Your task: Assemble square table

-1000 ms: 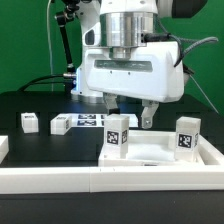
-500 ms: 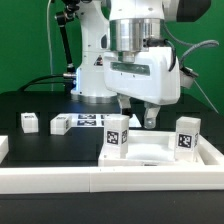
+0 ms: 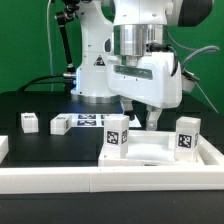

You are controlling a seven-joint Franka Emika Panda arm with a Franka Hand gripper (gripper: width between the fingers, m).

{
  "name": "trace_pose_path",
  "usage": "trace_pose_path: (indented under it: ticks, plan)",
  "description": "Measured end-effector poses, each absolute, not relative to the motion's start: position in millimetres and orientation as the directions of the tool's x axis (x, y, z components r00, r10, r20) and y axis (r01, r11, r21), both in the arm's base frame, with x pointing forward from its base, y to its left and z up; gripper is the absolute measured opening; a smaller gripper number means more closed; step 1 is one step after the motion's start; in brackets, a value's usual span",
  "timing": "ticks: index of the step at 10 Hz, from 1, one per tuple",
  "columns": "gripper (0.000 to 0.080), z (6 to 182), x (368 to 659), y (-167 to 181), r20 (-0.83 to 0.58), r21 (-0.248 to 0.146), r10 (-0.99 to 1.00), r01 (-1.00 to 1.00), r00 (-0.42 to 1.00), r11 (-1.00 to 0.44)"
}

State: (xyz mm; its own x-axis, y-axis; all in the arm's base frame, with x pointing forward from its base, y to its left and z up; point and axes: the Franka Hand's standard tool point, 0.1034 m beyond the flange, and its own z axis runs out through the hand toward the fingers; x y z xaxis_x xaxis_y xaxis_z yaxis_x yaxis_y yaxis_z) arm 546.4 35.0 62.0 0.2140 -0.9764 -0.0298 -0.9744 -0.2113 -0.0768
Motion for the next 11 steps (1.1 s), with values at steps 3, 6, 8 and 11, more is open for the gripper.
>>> trace_pose_path:
  ticks: [3,6,8,11]
  plan:
    - [0.0649,44.7,515.2,59.2,-0.03,-0.051,-0.996,-0.995,0.082,-0.081]
    - [0.0649,40.3,509.9,63.8,-0.024,-0.047,-0.995,-0.995,0.092,-0.091]
    - [0.0649,39.2,508.4,63.5,-0.026,-0.049,-0.997,-0.997,0.068,-0.066]
    - [0.0649,28.4,490.1,63.6,-0.014,-0.044,-0.999,-0.998,0.042,-0.041]
